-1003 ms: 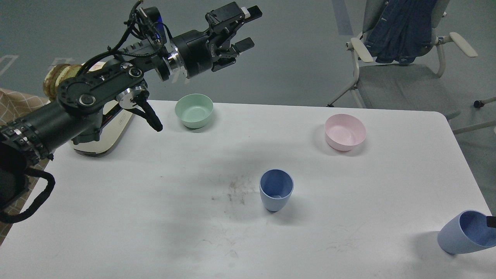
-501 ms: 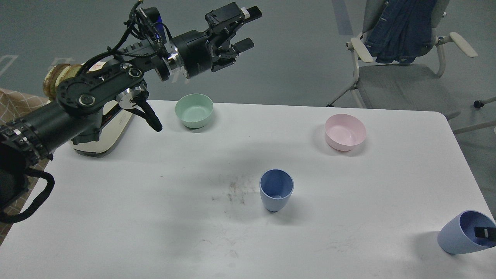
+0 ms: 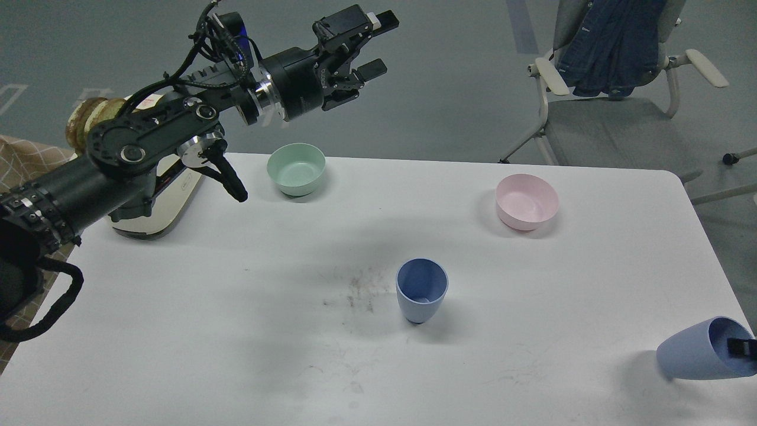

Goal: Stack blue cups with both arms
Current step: 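Lift the blue cup with the right gripper and carry it above the placed cup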

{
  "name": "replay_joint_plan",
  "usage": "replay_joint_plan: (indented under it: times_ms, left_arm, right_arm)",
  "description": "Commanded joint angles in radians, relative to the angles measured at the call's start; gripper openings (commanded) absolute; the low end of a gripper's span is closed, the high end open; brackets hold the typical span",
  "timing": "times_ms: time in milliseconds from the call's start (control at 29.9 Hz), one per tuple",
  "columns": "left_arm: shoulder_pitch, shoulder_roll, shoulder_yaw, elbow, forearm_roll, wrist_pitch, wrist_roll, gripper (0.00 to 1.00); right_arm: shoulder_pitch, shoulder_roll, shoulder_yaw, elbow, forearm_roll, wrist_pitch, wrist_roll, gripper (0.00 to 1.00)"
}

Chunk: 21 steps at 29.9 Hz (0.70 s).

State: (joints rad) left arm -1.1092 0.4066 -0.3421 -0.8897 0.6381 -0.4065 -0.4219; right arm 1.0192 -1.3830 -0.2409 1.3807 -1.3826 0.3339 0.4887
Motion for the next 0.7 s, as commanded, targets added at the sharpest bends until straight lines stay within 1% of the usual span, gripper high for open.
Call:
replay_joint_plan:
  times_ms: [0,67,167,234,301,401,434,468,501,568,635,668]
  left_arm:
    - [0.0,-0.002,0.0,0.0,0.0,0.0,0.0,0.94]
    - [0.0,0.0,0.0,0.0,0.0,0.0,0.0,0.94]
    - [0.0,-0.002,0.002,0.0,0.0,0.0,0.0,0.94]
    - [0.0,0.0,0.002,0.0,0.0,-0.002,0.002,0.94]
    - [0.0,0.0,0.002,0.0,0.0,-0.002,0.002,0.94]
    - [-0.001,-0.006,0.003,0.008,0.0,-0.002,0.003,0.94]
    - [-0.003,-0.012,0.003,0.011,0.002,0.0,0.003,0.94]
    - [-0.003,-0.018,0.005,0.012,0.002,0.0,0.003,0.94]
    - [-0.004,-0.023,0.005,0.012,0.002,0.0,0.003,0.94]
    - [-0.004,-0.025,0.005,0.012,0.002,0.002,0.003,0.94]
    - [-0.006,-0.026,0.005,0.012,0.002,0.003,0.005,0.94]
    - [-0.006,-0.028,0.005,0.012,0.002,0.003,0.005,0.94]
  right_arm:
    - [0.039,-0.014,0.09,0.014,-0.013,0.014,-0.001,0.0]
    - [0.111,0.015,0.1,0.008,-0.054,0.034,-0.021,0.0]
    - [0.223,0.079,0.092,-0.014,-0.124,0.063,-0.027,0.0]
    - [0.297,0.163,0.092,-0.081,-0.144,0.094,-0.025,0.0]
    - [0.337,0.212,0.092,-0.103,-0.147,0.112,-0.027,0.0]
    - [0.422,0.349,0.088,-0.124,-0.144,0.155,-0.027,0.0]
    - [0.458,0.405,0.071,-0.137,-0.142,0.155,-0.027,0.0]
    - [0.481,0.436,0.052,-0.141,-0.139,0.155,-0.027,0.0]
    - [0.533,0.491,-0.002,-0.152,-0.133,0.155,-0.027,0.0]
    - [0.594,0.553,-0.079,-0.157,-0.13,0.155,-0.025,0.0]
    - [0.705,0.681,-0.217,-0.157,-0.089,0.155,-0.022,0.0]
    - [0.722,0.703,-0.239,-0.155,-0.069,0.155,-0.024,0.0]
